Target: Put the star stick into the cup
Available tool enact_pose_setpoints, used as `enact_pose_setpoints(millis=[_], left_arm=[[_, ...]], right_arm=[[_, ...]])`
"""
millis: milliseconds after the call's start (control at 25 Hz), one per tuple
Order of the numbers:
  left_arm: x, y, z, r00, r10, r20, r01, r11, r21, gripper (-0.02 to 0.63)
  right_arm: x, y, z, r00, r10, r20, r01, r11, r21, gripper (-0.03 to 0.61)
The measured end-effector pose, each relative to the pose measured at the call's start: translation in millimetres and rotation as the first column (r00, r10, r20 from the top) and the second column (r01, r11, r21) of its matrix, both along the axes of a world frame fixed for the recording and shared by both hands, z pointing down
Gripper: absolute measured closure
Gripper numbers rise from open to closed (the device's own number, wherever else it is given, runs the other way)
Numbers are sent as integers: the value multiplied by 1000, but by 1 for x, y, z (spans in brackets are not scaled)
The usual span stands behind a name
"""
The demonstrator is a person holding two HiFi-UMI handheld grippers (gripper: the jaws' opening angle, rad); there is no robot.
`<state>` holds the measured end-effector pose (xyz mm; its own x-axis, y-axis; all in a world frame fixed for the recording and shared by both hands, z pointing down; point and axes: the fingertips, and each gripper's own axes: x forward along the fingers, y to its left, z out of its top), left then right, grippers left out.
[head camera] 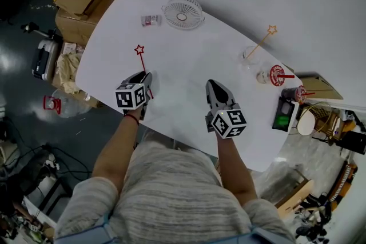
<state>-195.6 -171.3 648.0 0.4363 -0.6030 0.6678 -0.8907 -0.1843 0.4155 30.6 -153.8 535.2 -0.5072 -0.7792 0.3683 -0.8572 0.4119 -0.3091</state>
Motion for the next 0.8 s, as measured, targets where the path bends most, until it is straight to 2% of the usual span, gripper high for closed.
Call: enact_pose_setpoints(millis=[200, 480, 800], left_arm=[[-11, -4, 13, 998, -53, 34, 55, 995, -79, 511], [-13, -7, 31, 995, -70, 72, 81, 983, -163, 511], [-15, -11, 42, 986, -64, 152, 95, 973, -209, 511]], right_arm=[[1, -1, 1, 1000, 1, 4, -1, 1000, -5, 566], [4, 0, 3, 1000, 5, 11, -5, 1000, -12, 566], [9, -1, 2, 1000, 12, 13, -12, 1000, -10, 566]])
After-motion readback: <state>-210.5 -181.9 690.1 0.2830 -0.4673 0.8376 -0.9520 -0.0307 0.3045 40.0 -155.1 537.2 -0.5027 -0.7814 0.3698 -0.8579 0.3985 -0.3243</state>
